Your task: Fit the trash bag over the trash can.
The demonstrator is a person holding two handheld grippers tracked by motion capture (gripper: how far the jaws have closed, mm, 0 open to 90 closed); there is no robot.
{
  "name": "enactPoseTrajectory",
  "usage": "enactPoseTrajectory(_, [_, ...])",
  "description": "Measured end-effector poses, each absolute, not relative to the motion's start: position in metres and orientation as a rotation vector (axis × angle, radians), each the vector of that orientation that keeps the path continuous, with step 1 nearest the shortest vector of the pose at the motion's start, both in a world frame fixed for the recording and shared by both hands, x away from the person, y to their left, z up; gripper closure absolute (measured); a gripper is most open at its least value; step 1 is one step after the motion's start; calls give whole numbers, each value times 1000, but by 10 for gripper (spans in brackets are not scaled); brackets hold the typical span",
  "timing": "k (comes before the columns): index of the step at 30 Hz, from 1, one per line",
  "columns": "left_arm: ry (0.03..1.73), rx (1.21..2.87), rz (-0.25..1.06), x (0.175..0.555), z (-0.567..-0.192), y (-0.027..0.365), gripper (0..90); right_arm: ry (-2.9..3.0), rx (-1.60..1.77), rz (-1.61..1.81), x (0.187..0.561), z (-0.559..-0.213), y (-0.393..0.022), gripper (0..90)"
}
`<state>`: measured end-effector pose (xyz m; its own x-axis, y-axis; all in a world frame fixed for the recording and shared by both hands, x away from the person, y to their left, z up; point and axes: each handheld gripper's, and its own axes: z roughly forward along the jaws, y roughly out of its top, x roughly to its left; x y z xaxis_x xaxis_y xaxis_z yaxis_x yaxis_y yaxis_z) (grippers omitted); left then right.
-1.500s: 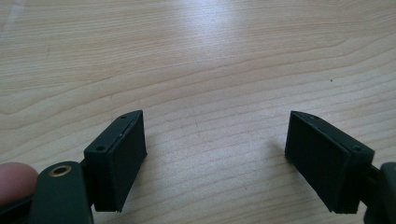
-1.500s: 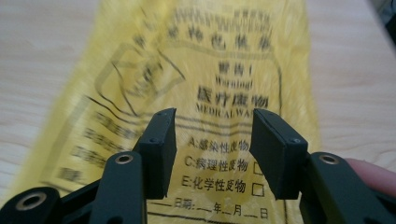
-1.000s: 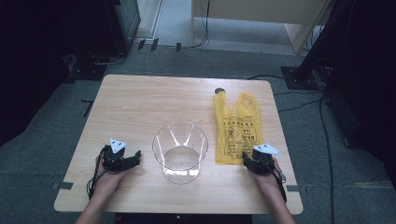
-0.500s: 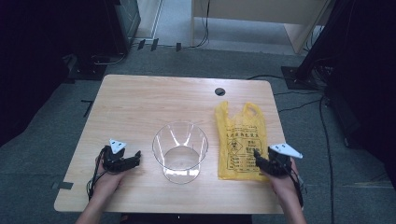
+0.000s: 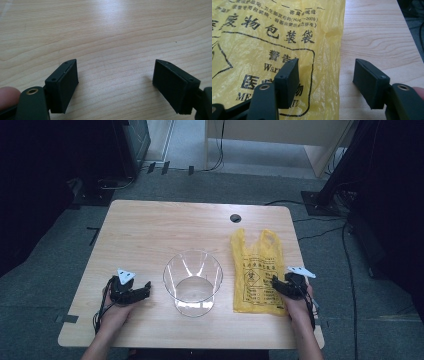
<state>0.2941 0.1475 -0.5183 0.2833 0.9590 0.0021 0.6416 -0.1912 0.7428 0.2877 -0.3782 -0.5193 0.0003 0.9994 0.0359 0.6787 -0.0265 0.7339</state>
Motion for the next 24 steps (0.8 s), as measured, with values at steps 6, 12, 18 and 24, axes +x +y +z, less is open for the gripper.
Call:
enactPoseTrajectory(6, [1433, 1920, 640, 294, -518, 147, 200, 1733, 1720, 796, 276, -521, -364, 414])
enactPoseTrajectory(12, [1433, 1920, 640, 294, -518, 147, 201, 1852, 1656, 830, 261, -518, -340, 369])
enactPoseTrajectory(18, [1433, 1920, 640, 294, -518, 147, 200, 1731, 1728, 946, 275, -494, -351, 335])
enactPoseTrajectory(24, [1433, 1920, 640, 294, -518, 147, 200, 1791, 1816, 894, 300, -512, -349, 368])
